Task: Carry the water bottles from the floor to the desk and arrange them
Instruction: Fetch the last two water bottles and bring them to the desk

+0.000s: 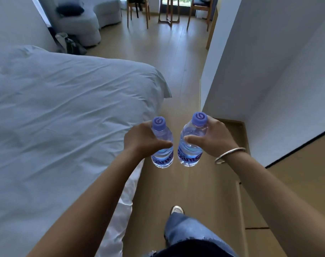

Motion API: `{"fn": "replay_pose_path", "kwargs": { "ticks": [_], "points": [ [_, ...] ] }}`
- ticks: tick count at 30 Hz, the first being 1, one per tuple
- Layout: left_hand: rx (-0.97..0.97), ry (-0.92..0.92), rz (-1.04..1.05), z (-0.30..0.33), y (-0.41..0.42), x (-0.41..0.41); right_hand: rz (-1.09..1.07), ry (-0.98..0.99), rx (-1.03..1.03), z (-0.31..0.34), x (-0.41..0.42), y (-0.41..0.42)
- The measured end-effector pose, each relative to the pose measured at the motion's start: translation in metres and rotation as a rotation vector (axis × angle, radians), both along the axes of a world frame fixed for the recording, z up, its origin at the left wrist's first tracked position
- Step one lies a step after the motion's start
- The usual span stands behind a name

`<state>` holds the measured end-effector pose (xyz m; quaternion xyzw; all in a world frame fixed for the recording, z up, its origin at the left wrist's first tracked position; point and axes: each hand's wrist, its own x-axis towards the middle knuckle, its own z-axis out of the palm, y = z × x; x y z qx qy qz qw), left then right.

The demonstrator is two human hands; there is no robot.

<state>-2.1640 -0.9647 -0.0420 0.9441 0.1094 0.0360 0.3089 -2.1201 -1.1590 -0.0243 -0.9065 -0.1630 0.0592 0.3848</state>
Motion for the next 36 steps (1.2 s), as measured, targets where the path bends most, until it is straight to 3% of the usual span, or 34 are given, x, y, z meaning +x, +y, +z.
{"fn": "replay_pose_path", "kwargs": {
  "ticks": [18, 29, 36],
  "points": [
    [0.079, -0.111, 0.034, 0.012, 0.045, 0.328, -0.027, -0.063, 0.082, 0.004, 0.329, 0.040],
    [0.103, -0.074, -0.117, 0.020, 0.121, 0.596, -0.184, -0.084, 0.062, 0.010, 0.576, 0.111],
    [0.102, -0.052, -0.183, 0.026, 0.139, 0.725, -0.213, -0.097, 0.084, 0.013, 0.694, 0.133]
  ]
}}
